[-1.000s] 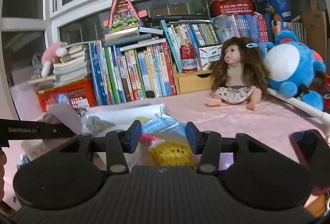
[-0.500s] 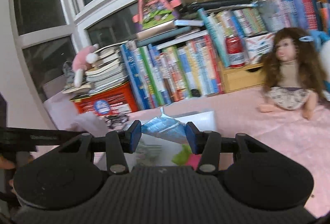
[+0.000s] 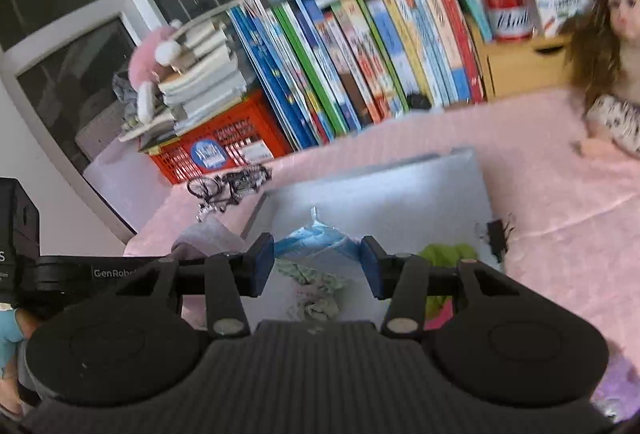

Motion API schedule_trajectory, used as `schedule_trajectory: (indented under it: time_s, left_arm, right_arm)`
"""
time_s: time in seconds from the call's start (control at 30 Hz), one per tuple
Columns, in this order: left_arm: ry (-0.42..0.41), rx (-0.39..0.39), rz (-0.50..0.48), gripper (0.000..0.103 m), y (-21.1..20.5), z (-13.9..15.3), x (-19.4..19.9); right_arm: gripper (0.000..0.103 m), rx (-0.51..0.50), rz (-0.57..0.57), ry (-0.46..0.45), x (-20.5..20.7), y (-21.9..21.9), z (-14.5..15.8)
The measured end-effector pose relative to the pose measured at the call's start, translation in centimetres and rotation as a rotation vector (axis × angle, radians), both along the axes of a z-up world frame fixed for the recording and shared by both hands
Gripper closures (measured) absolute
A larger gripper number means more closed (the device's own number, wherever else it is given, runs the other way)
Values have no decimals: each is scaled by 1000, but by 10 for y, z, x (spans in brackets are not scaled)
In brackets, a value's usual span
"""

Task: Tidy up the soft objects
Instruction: 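Lift and carry the pink towel and blue packet over the white tray, then open the left tool over the tray while the right tool releases the blue packet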

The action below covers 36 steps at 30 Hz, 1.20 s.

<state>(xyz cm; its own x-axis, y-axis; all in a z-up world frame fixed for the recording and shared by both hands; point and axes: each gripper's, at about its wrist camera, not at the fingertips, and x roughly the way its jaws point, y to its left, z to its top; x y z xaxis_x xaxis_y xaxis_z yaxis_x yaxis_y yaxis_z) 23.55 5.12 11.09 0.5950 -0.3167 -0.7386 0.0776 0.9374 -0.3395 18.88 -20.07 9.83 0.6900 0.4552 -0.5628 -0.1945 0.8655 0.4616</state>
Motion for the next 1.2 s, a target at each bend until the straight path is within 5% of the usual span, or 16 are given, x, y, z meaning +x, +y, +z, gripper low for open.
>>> schedule_trajectory:
  time_s: [0.5, 0.87, 1.2]
  left_arm:
    - [118, 36, 44, 82, 1, -33, 37]
    - [163, 39, 61, 81, 1, -47, 47]
    - [149, 42, 49, 61, 2, -38, 44]
  right_arm:
    - [51, -98, -28, 163, 36, 27, -30]
    - [50, -110, -34, 181, 43, 31, -34]
    - [33, -96, -34, 165, 42, 29, -30]
